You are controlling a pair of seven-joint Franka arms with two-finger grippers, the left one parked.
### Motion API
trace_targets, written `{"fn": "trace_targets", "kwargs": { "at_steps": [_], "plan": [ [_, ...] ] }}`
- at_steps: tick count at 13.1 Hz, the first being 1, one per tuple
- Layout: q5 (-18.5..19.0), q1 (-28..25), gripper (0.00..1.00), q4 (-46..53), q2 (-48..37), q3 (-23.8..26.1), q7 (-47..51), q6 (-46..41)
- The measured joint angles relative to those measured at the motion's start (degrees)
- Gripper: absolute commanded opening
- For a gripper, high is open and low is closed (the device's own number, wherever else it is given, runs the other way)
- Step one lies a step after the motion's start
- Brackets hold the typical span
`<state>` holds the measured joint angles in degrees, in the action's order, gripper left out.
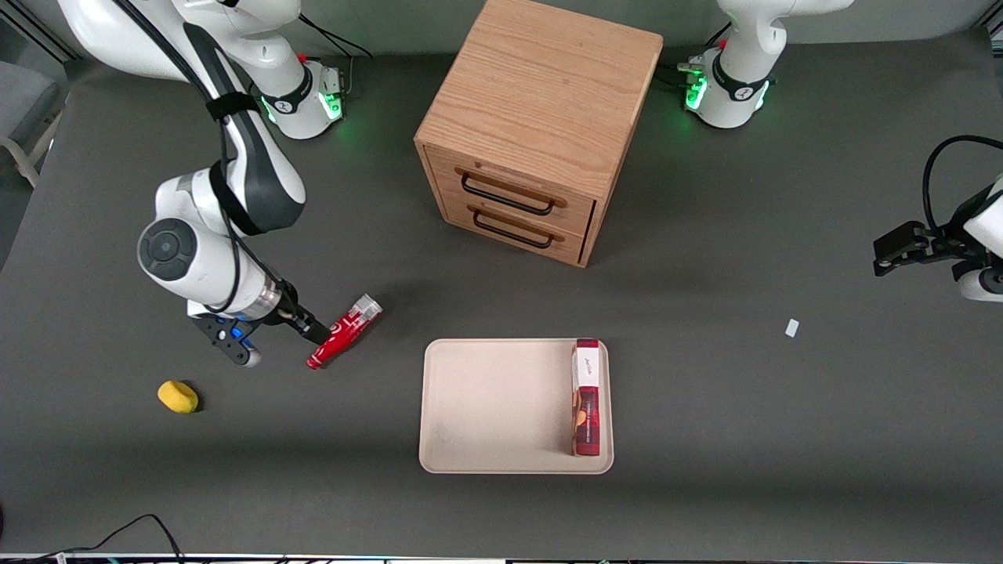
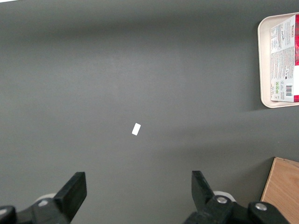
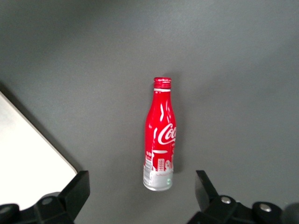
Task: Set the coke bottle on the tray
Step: 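Move the open right gripper down over the red Coca-Cola bottle, then close the right gripper around the bottle's body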
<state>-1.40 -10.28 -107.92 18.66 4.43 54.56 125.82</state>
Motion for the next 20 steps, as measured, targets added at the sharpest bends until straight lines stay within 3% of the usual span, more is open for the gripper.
{"fn": "trace_targets", "kwargs": {
  "at_steps": [9, 10, 11, 13, 14, 20],
  "plan": [
    [0.00, 0.01, 1.00, -7.75, 9.99, 0.00, 5.93, 18.80],
    [0.00, 0.01, 0.95, -7.90, 10.76, 0.00, 6.25, 19.63],
    [0.00, 0.00, 0.73, -7.99, 11.28, 0.01, 6.41, 20.20],
    [0.00, 0.01, 0.19, -8.14, 11.87, 0.03, 6.51, 20.82],
    [0.00, 0.00, 0.03, -8.19, 11.89, 0.06, 6.53, 20.96],
    [0.02, 0.01, 0.00, -8.17, 11.84, 0.25, 6.53, 21.43]
  ]
}}
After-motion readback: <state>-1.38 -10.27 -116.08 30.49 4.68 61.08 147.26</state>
